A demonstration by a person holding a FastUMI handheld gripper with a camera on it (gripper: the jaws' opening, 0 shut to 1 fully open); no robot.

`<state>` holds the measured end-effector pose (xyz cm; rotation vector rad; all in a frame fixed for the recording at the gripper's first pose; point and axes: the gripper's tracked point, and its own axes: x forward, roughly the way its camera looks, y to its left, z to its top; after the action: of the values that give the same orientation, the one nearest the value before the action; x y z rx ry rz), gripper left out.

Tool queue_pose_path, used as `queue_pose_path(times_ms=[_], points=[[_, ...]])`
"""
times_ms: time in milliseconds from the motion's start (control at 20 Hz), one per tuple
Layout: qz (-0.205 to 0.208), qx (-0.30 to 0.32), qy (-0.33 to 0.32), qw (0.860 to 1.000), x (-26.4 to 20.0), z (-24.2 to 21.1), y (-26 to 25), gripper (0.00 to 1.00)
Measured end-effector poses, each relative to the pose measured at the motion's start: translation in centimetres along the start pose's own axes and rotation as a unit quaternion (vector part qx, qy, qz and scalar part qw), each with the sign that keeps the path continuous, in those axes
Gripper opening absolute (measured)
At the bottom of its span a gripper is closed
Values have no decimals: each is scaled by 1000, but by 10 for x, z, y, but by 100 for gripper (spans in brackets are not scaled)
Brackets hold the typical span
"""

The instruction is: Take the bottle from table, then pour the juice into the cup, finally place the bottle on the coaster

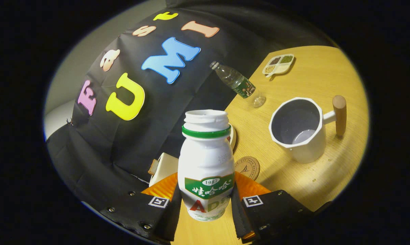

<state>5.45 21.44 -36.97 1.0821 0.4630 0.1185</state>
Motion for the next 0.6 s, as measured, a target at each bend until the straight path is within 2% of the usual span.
queue_pose_path(times_ms=[350,600], points=[[12,112,-8,994,3,14,-11,64],[13,149,-13,989,5,18,-15,64]])
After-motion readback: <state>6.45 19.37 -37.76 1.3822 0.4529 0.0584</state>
